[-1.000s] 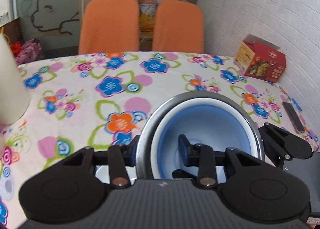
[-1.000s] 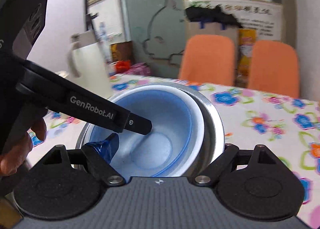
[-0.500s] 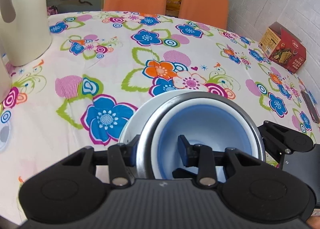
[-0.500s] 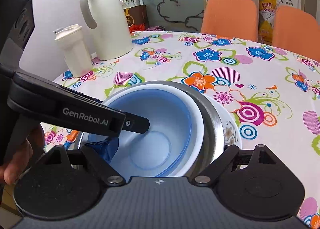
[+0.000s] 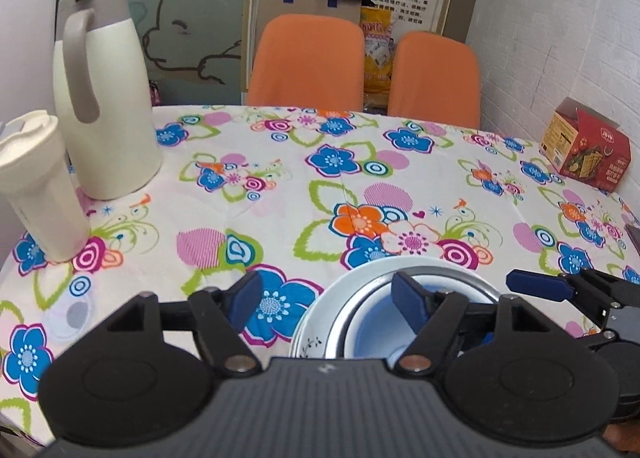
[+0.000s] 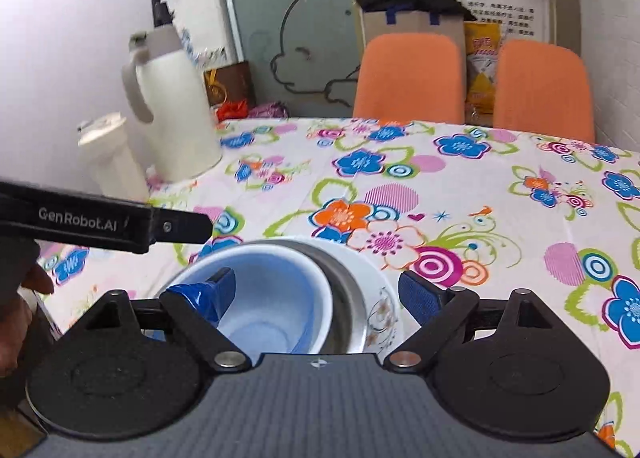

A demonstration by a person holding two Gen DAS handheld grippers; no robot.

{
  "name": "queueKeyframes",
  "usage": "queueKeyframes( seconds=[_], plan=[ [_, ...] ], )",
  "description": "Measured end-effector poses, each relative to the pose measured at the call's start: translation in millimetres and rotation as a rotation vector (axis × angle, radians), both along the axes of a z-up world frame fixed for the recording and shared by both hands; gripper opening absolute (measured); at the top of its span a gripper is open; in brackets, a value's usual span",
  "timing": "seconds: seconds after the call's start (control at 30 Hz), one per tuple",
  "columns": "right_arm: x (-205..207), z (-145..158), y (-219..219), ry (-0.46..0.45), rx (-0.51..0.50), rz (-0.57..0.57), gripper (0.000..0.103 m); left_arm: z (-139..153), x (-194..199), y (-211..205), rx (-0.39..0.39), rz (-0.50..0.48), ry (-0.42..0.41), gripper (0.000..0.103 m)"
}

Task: Organize plates and bowls
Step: 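Carry the nested bowls with both tools and lower them onto the plate stack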

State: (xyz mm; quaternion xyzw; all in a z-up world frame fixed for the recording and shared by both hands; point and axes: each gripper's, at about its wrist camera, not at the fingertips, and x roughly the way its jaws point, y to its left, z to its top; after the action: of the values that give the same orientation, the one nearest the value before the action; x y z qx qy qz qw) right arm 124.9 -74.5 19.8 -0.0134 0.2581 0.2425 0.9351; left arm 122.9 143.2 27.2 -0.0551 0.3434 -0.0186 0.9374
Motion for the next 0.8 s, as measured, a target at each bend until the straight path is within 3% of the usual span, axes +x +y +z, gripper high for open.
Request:
queueKeyframes(
  seconds=[0.17, 0.4, 0.57, 0.8],
  plan=[
    [-7, 13, -38, -0.054, 0.09, -0.11, 0.076, 11, -7, -10, -0.046, 0.01, -0.046, 0.076],
    [-12, 7, -86, -0.047, 0.154, -0.241, 0.076, 16, -15, -36, -0.102, 0.02, -0.082, 0.078],
    [-18, -2, -105, -0.039, 0.16, -0.274, 0.077, 12, -15, -63, -0.085, 0.0, -0.069, 0.078],
    [-26, -12, -127, -0.016, 0.155, -0.297, 0.077, 7, -16, -103, 0.0, -0.036, -0.064, 0.078]
  ],
)
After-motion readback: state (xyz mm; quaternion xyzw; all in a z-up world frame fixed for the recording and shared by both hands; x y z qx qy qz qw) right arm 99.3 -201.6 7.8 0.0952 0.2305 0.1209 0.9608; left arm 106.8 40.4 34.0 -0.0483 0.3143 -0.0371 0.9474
